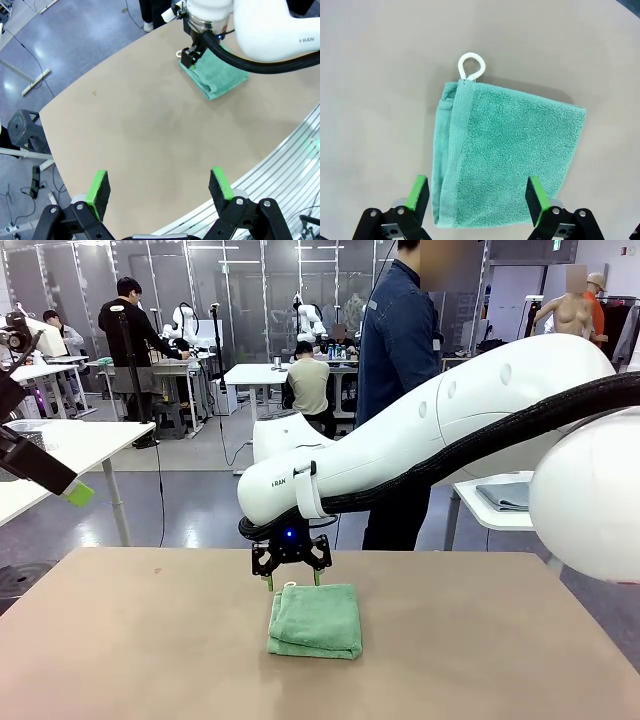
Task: Fold the towels and place them in the basket.
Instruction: Place the folded Towel with hook on the right side of the table.
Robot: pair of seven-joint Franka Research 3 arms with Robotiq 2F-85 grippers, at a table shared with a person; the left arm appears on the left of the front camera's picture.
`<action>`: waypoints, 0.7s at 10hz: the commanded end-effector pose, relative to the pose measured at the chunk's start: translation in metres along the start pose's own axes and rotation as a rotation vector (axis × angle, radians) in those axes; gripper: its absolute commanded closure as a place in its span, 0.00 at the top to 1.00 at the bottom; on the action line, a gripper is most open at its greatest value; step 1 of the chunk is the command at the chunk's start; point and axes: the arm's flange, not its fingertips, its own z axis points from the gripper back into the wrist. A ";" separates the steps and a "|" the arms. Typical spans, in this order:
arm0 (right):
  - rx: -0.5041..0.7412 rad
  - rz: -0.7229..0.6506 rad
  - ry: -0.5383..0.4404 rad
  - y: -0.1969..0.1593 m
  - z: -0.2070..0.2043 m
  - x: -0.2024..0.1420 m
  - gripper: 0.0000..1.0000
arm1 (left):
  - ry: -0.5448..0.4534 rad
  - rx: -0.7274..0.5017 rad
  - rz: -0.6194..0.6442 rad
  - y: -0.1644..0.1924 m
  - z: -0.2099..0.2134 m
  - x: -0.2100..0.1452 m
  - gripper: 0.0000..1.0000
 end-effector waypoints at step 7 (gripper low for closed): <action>0.336 -0.147 -0.022 -0.143 0.024 -0.061 0.97 | -0.006 0.005 0.009 0.001 -0.001 0.001 1.00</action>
